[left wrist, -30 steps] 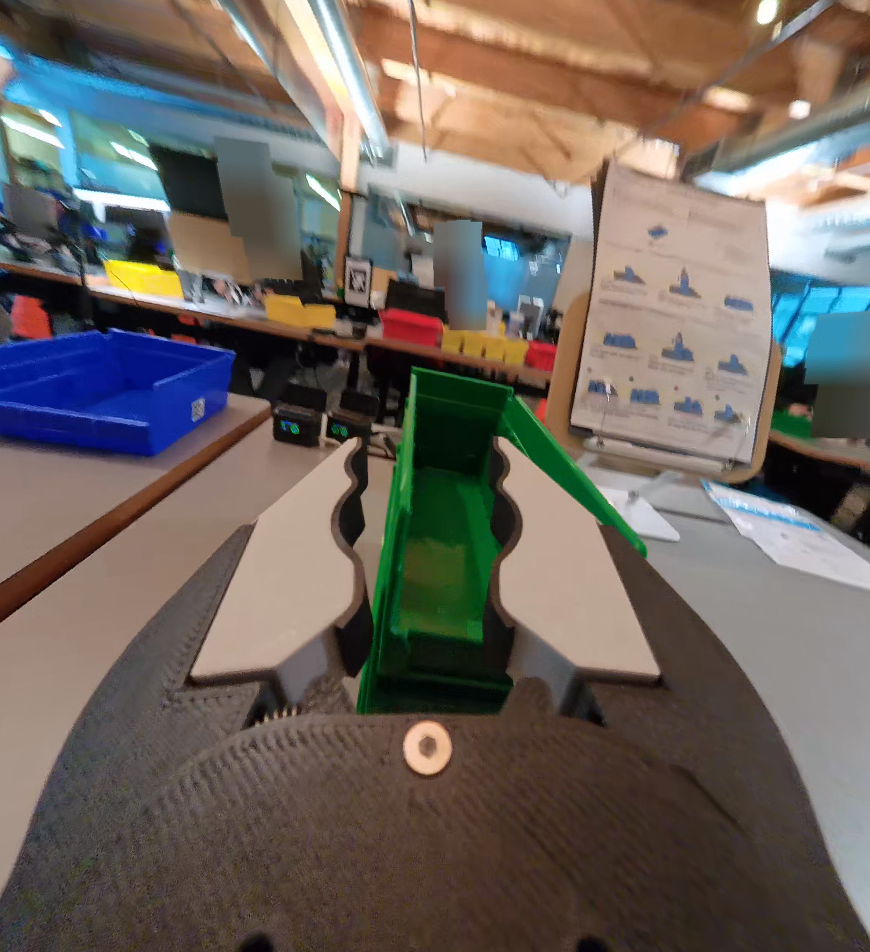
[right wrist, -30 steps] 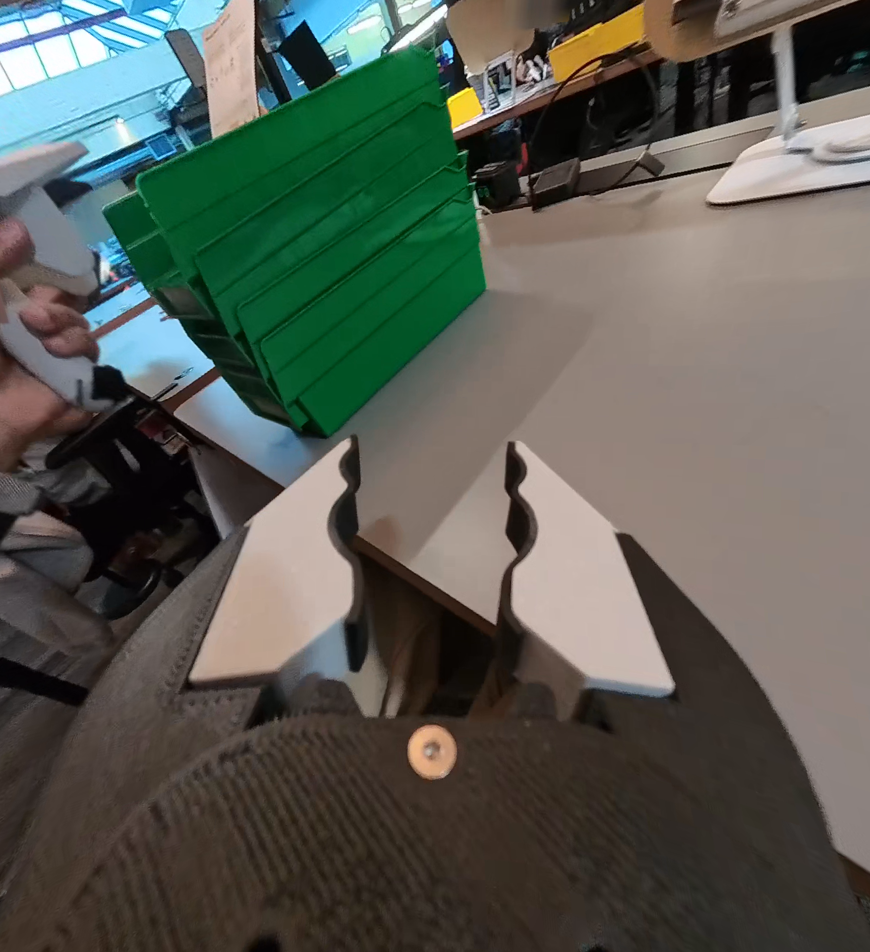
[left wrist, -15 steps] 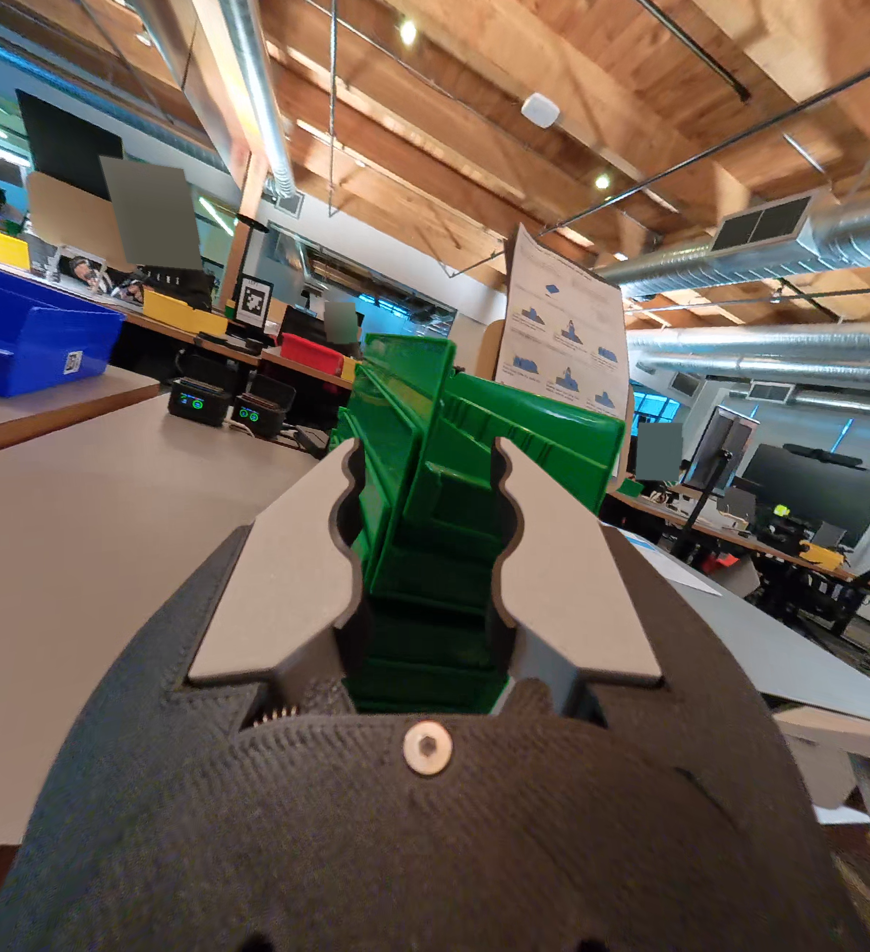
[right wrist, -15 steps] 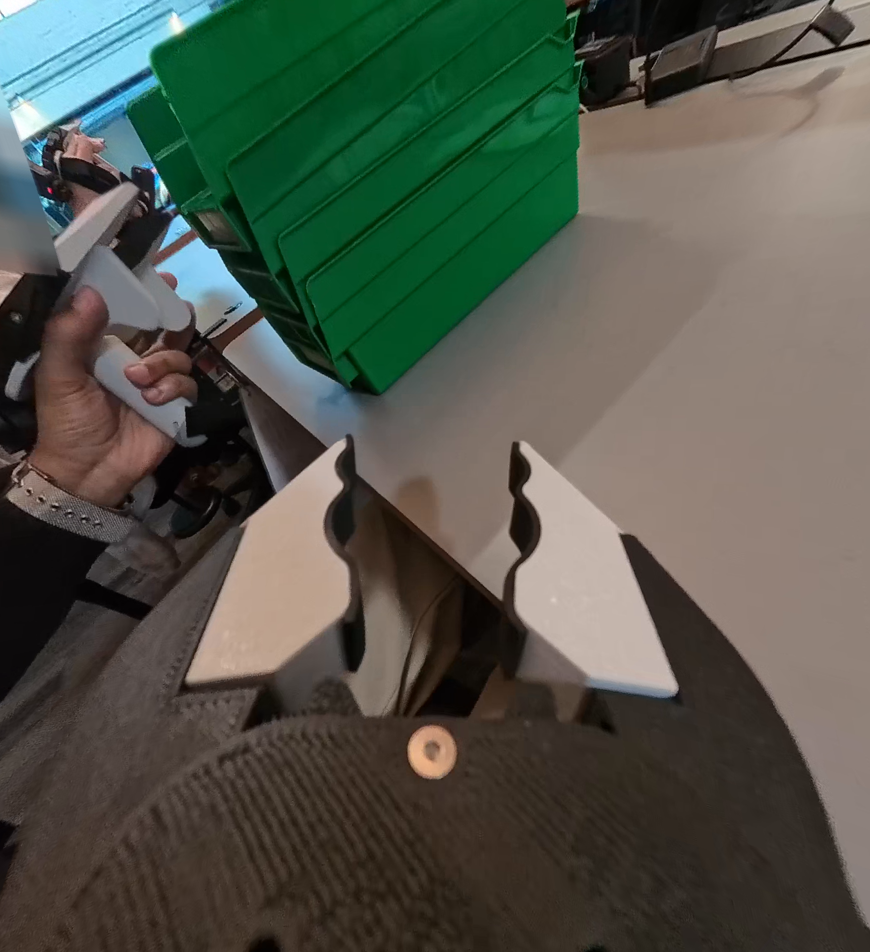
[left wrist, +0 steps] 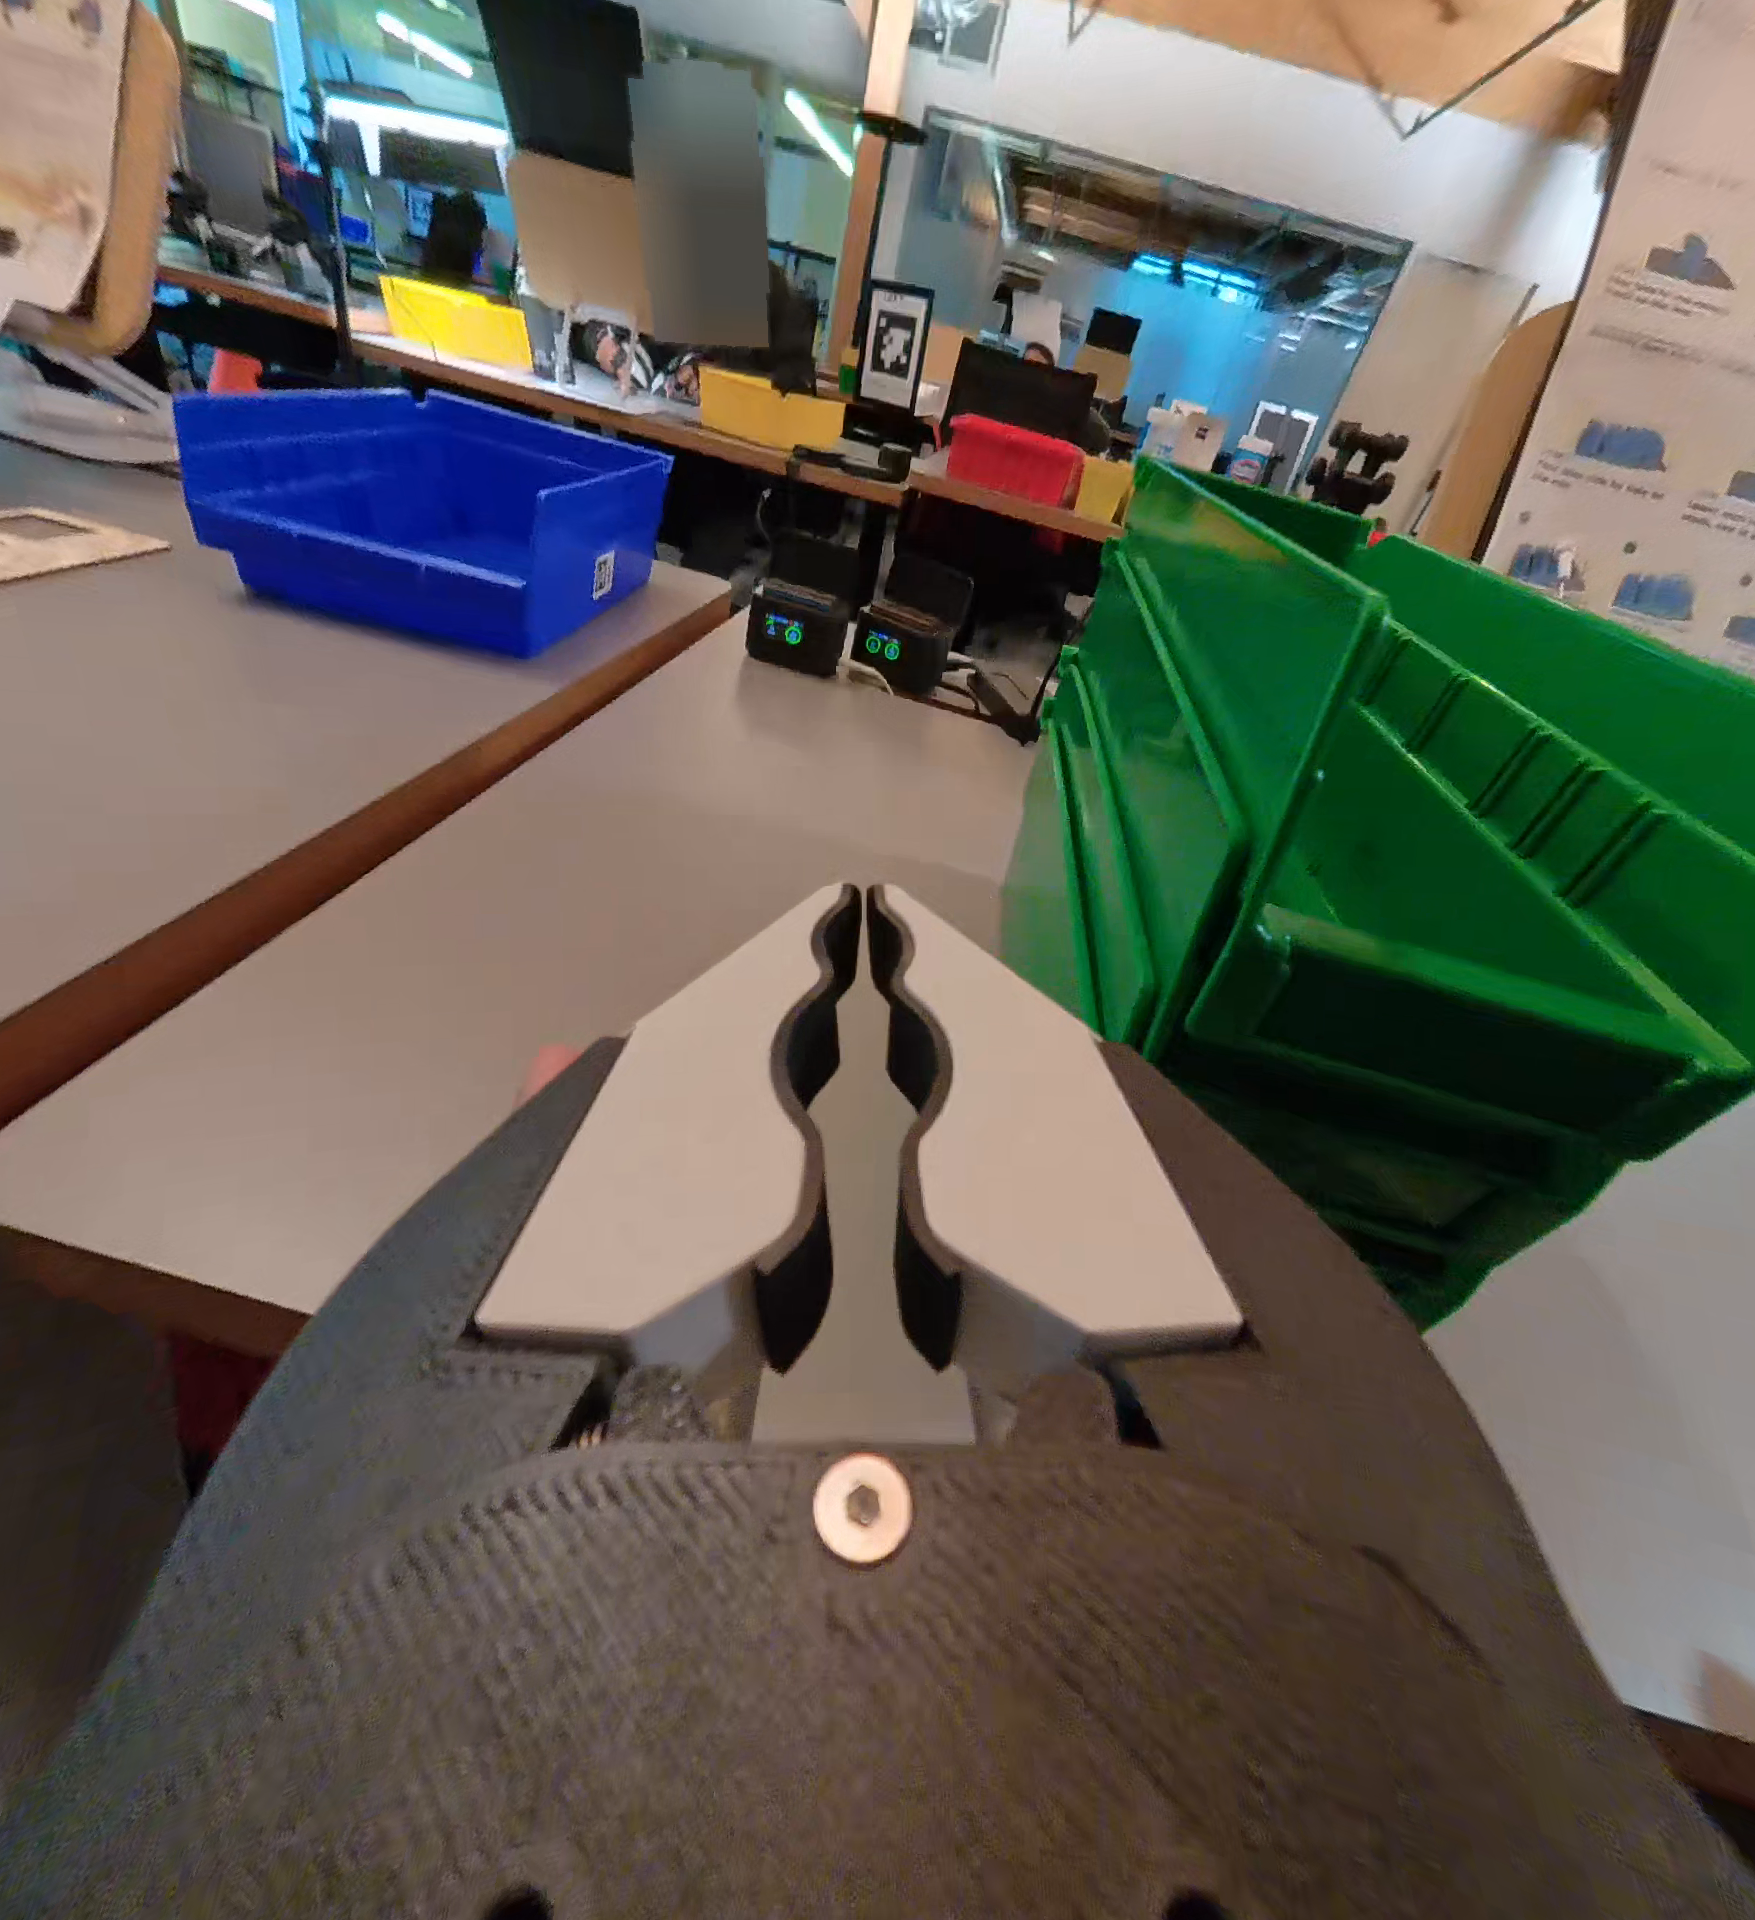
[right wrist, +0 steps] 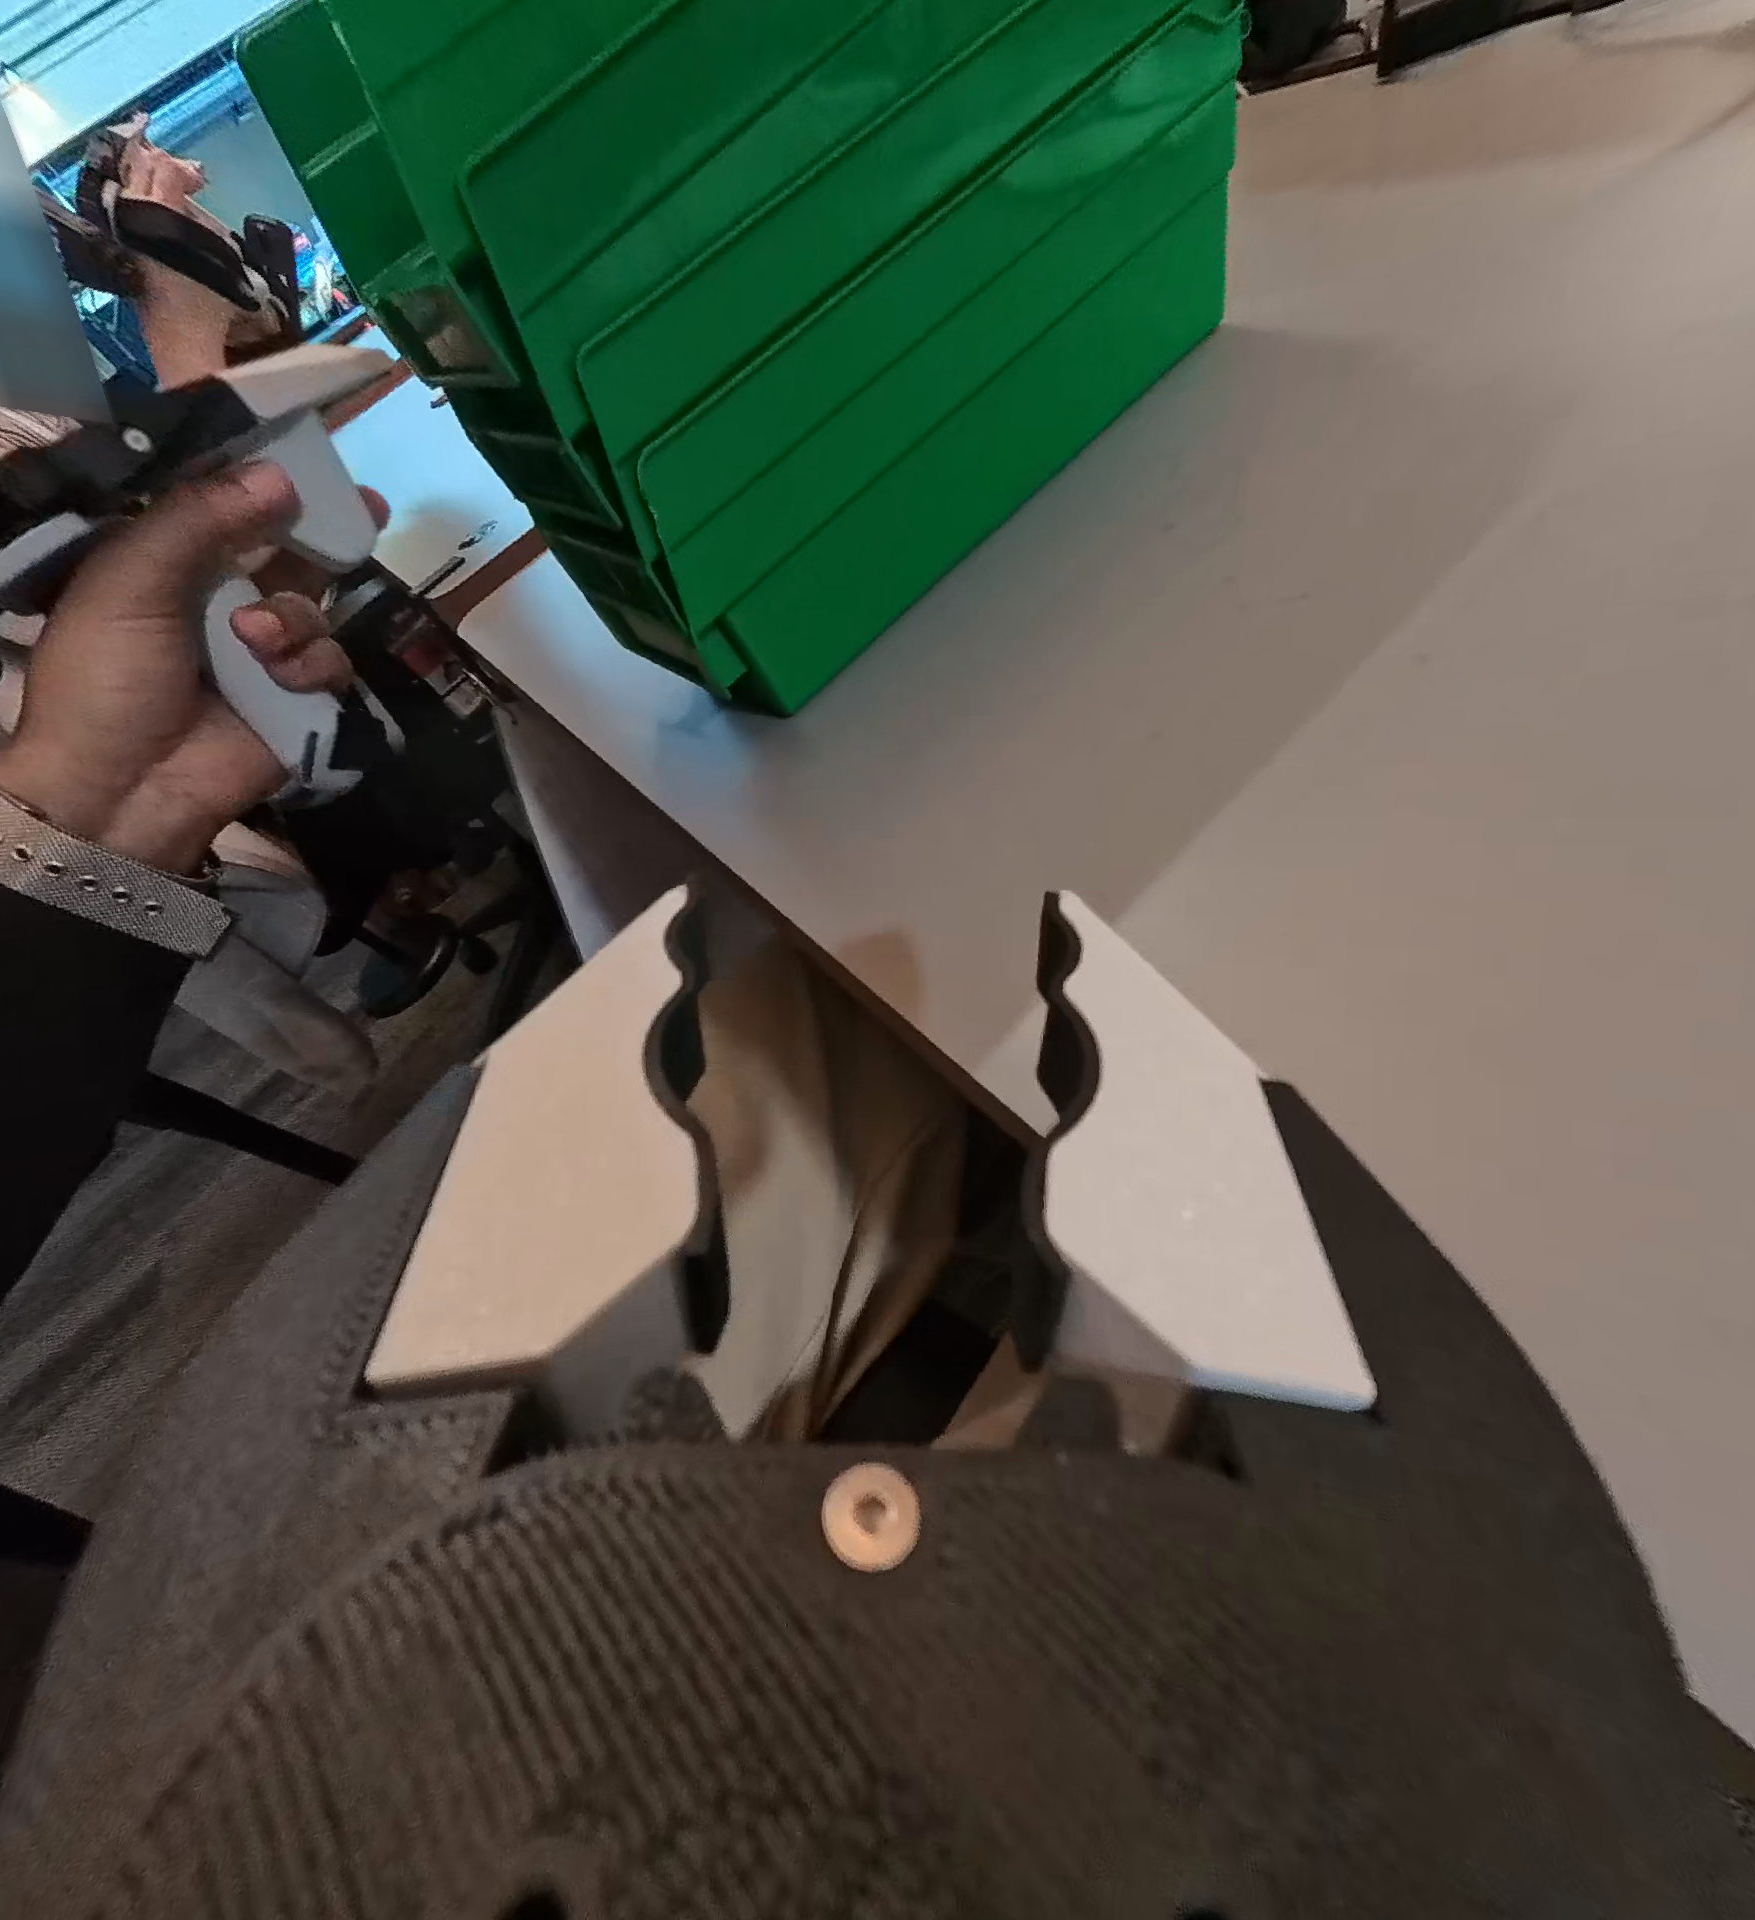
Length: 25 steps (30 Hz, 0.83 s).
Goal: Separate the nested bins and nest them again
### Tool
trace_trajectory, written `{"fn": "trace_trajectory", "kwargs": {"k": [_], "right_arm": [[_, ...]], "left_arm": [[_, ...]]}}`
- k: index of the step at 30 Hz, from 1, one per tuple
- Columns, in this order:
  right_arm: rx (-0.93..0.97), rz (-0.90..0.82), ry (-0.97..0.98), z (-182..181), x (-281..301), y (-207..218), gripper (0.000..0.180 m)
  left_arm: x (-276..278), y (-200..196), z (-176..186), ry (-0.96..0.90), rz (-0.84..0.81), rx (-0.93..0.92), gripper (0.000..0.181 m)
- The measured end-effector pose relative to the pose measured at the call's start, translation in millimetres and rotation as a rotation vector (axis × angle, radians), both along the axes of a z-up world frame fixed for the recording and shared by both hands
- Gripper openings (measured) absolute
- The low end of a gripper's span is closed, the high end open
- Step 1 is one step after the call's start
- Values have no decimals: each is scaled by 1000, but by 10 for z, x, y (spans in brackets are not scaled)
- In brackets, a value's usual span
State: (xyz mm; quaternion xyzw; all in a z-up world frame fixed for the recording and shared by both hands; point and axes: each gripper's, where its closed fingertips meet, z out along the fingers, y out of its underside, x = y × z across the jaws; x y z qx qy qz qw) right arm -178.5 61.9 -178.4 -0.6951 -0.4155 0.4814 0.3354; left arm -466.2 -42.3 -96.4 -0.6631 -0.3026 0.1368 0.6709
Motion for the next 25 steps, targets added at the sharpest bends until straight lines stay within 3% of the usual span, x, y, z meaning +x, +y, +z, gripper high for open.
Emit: {"fn": "trace_trajectory", "kwargs": {"k": [8, 19, 25], "right_arm": [[87, 17, -40, -42, -2, -61, 62], [27, -8, -21, -27, 82, -23, 53], [207, -25, -35, 25, 132, -21, 47]], "left_arm": [[32, 31, -15, -37, -9, -16, 13], [111, 161, 71, -36, -35, -10, 28], [173, 241, 184, -27, -67, 33, 39]]}}
